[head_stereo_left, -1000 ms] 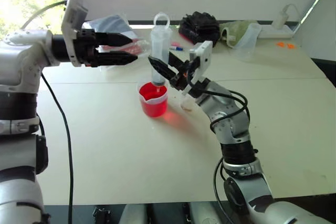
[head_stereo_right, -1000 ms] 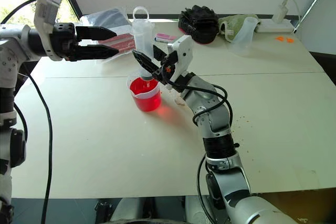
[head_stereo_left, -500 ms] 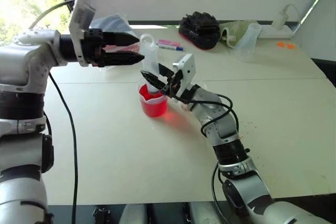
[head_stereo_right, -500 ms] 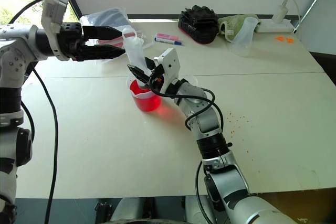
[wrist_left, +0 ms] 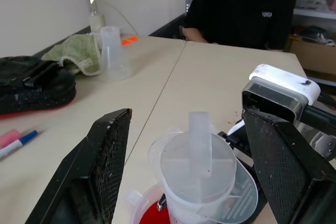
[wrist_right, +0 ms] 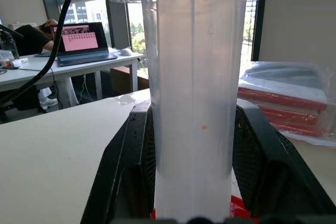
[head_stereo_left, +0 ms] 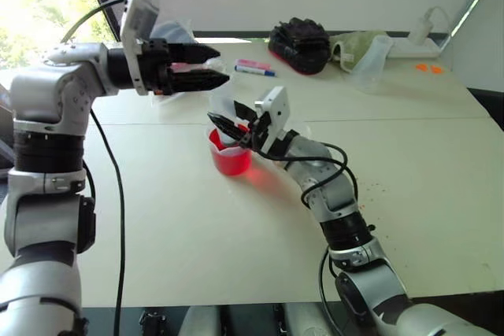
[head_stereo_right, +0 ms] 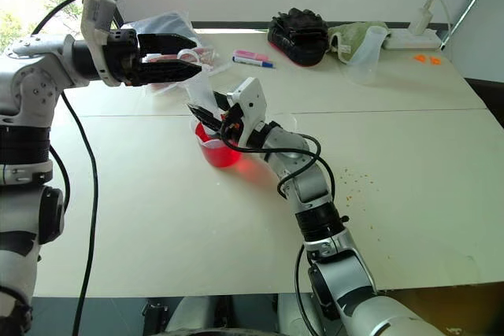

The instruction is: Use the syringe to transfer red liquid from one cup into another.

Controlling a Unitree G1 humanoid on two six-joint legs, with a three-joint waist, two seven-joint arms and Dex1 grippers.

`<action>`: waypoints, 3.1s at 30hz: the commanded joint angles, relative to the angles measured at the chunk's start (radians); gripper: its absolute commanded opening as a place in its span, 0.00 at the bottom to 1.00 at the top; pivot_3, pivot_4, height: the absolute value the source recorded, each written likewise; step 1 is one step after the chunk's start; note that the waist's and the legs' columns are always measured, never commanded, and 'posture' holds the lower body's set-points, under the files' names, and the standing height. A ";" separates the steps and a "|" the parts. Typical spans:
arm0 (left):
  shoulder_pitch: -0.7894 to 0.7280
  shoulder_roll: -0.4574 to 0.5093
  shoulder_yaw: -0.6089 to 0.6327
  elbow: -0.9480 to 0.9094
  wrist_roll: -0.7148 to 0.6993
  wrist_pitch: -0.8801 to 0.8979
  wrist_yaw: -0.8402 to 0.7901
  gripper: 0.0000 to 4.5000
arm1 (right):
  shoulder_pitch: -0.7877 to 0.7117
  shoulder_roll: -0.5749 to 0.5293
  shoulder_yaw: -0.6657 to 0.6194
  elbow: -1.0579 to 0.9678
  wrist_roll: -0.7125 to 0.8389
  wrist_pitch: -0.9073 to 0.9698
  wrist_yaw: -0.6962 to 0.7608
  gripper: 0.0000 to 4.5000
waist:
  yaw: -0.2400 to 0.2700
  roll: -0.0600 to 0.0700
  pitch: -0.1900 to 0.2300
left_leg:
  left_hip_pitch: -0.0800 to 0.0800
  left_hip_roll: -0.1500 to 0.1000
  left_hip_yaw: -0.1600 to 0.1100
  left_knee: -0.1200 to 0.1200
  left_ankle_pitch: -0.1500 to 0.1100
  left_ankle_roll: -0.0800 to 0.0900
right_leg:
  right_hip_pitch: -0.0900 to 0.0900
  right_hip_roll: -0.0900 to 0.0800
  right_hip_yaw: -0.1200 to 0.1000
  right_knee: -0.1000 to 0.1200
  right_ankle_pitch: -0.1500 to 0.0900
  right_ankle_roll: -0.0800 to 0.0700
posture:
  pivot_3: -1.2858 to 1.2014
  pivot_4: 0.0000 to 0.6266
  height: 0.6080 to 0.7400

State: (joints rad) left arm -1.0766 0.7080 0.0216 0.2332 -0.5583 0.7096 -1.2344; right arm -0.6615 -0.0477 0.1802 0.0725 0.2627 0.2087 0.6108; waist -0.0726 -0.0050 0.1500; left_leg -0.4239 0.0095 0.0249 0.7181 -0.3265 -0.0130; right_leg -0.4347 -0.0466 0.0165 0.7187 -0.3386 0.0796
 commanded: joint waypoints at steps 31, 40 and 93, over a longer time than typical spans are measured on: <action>-0.033 0.014 0.023 -0.021 -0.003 0.001 0.040 0.01 | 0.004 0.006 0.008 -0.058 0.011 0.011 0.006 0.31 | 0.000 0.000 0.000 | 0.000 0.000 0.000 0.000 0.000 0.000 | 0.000 0.000 0.000 0.000 0.000 0.000 | 0.52 0.24 0.78; -0.057 -0.002 0.032 0.007 0.017 -0.020 0.051 0.01 | 0.018 0.024 0.018 -0.043 0.008 0.019 0.002 0.31 | 0.000 0.000 0.000 | 0.000 0.000 0.000 0.001 0.000 0.000 | 0.000 0.000 0.000 0.000 0.000 0.000 | 0.52 0.24 0.78; -0.176 -0.050 0.072 0.132 0.060 -0.090 0.083 0.01 | 0.059 0.043 0.039 -0.041 -0.006 0.037 0.001 0.31 | 0.001 0.000 0.000 | 0.000 0.000 0.000 0.001 0.000 0.000 | 0.000 0.000 0.000 0.000 0.000 0.000 | 0.52 0.24 0.78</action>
State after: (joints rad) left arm -1.1842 0.6376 0.0158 0.3903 -0.5016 0.6831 -1.2149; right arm -0.6248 -0.0182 0.1520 0.0718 0.2567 0.2384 0.5720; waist -0.0719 -0.0050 0.1500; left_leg -0.4239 0.0093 0.0247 0.7187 -0.3264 -0.0131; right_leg -0.4343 -0.0467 0.0164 0.7187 -0.3386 0.0796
